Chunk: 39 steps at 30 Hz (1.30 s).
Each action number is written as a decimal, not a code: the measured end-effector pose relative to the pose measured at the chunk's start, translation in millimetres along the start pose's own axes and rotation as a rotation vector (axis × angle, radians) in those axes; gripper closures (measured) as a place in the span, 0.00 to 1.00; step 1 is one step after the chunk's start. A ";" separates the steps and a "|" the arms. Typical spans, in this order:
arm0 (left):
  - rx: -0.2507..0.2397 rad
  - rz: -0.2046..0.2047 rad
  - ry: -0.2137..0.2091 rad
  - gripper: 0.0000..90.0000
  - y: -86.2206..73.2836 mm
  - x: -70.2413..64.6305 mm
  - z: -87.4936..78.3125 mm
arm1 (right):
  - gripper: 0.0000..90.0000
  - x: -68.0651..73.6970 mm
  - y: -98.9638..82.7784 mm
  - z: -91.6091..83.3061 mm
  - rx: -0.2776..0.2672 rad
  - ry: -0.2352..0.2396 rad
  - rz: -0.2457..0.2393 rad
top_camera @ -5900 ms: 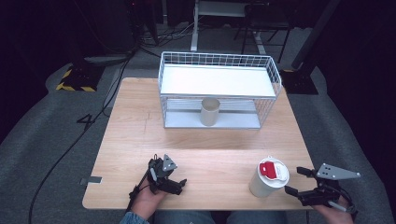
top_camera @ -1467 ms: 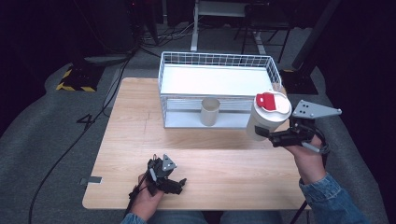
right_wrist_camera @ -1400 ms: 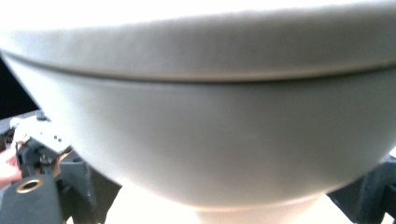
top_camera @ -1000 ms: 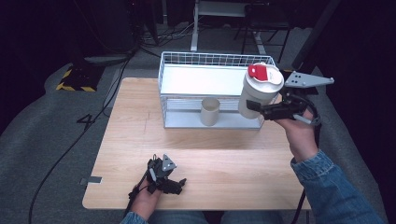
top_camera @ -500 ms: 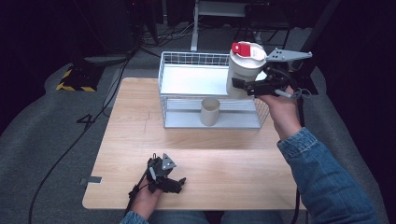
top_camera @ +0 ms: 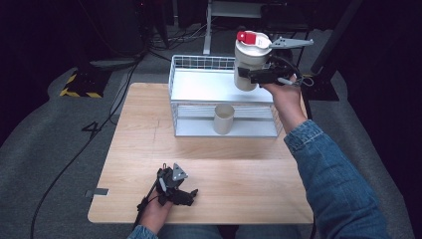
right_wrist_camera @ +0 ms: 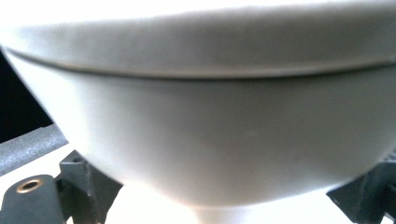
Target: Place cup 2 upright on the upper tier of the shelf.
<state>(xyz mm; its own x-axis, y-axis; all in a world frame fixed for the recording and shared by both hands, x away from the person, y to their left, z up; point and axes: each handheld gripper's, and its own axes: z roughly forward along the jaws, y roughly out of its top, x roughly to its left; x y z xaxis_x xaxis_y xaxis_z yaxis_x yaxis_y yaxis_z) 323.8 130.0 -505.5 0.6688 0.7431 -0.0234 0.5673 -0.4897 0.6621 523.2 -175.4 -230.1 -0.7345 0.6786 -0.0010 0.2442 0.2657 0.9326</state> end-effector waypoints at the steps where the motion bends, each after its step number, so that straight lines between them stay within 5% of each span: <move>1: 0.000 0.000 0.000 0.00 0.0 0.0 0.0 | 0.13 0.0 0.0 0.0 0.000 0.000 0.000; 20: 0.003 -0.002 -0.001 0.00 0.1 0.2 -0.1 | 0.13 -15.6 -2.3 42.5 -0.007 -0.023 0.033; 39: 0.003 -0.001 -0.001 0.00 0.2 0.3 -0.2 | 0.13 -20.2 -11.5 55.7 0.005 -0.006 0.071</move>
<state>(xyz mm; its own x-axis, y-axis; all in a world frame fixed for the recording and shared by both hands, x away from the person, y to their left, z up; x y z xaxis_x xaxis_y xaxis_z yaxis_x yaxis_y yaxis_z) 324.0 130.2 -505.2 0.6683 0.7435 -0.0249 0.5697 -0.4901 0.6597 570.5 -154.1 -261.0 -0.7114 0.7000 0.0627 0.2988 0.2205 0.9285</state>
